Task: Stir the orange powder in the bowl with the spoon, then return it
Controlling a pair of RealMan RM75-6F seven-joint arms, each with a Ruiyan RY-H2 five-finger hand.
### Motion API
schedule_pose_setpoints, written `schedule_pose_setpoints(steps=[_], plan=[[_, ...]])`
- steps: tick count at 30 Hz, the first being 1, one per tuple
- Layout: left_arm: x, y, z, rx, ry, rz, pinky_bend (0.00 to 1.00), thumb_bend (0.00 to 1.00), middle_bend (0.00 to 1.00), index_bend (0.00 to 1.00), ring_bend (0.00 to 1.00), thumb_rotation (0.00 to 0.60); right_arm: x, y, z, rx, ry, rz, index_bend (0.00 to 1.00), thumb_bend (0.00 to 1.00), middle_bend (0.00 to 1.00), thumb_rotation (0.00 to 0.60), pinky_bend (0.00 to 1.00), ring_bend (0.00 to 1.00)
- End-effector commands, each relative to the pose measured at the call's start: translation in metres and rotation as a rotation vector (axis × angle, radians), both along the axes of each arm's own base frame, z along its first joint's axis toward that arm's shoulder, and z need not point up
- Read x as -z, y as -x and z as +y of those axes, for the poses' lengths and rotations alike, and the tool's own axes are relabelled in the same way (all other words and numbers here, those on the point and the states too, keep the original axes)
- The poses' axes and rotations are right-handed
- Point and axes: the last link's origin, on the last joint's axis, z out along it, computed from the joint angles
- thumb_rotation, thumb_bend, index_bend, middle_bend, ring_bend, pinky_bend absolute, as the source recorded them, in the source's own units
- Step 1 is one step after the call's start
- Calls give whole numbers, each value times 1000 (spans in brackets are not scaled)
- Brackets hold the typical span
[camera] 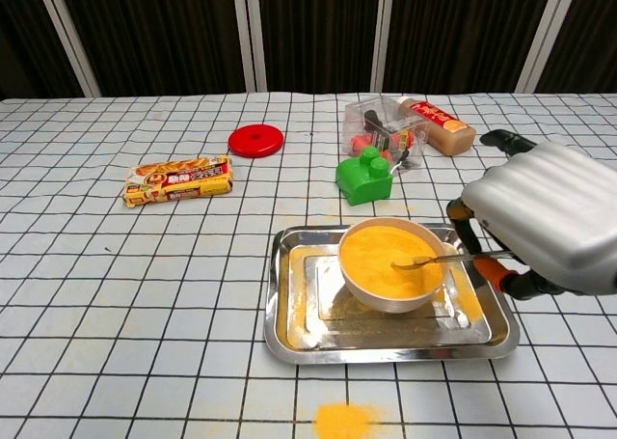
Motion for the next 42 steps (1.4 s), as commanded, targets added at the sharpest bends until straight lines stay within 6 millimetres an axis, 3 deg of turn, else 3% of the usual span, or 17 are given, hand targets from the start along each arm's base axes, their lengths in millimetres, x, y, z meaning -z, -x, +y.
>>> schedule_pose_setpoints(steps=[1, 21, 29, 42], plan=[[0, 0, 0, -1, 1, -2, 0, 0, 0, 22, 0, 600, 0, -1, 4, 9, -6, 30, 898, 750, 769, 600, 0, 394], [1, 0, 1, -9, 10, -8, 0, 0, 0, 22, 0, 600, -6, -11, 6, 28, -23, 72, 907, 755, 776, 600, 0, 394], [0, 0, 1, -10, 10, -8, 0, 0, 0, 22, 0, 600, 5, -7, 2, 43, -43, 76, 907, 755, 776, 600, 0, 394], [0, 1, 1, -13, 12, -10, 0, 0, 0, 24, 0, 600, 15, -19, -15, 25, -6, -16, 907, 755, 776, 600, 0, 404]])
